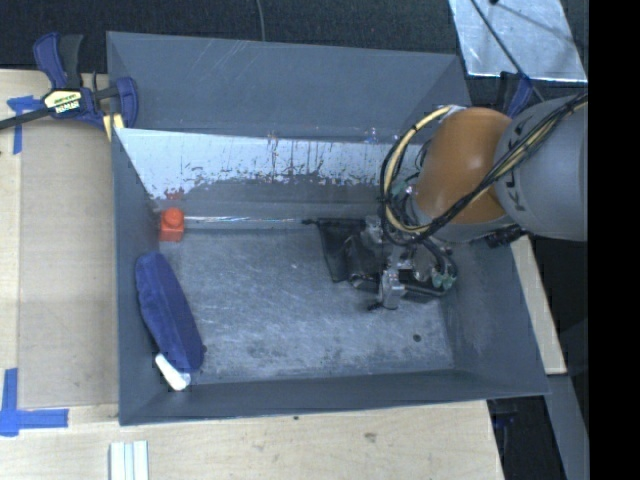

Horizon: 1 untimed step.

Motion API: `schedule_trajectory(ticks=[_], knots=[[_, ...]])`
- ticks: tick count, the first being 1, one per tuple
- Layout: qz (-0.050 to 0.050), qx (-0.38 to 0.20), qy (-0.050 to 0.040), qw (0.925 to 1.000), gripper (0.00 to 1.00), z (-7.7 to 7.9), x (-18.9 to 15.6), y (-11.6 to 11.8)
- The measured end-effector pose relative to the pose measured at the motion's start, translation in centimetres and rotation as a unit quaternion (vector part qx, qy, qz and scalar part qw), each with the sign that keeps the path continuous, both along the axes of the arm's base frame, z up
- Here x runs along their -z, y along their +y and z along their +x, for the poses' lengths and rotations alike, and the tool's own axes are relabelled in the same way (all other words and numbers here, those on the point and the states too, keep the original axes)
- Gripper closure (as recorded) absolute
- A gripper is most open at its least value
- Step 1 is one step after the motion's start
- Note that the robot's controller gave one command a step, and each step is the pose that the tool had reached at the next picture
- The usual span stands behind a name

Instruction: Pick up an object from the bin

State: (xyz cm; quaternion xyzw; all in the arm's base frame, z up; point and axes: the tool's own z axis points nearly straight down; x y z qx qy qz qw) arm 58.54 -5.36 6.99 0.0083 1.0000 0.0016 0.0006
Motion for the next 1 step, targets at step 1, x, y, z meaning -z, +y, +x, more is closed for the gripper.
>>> schedule_trajectory(ticks=[1], knots=[[-0.002,0.002,-0.0006,1.0000,1.00,0.01,-0.43,-0.47]])
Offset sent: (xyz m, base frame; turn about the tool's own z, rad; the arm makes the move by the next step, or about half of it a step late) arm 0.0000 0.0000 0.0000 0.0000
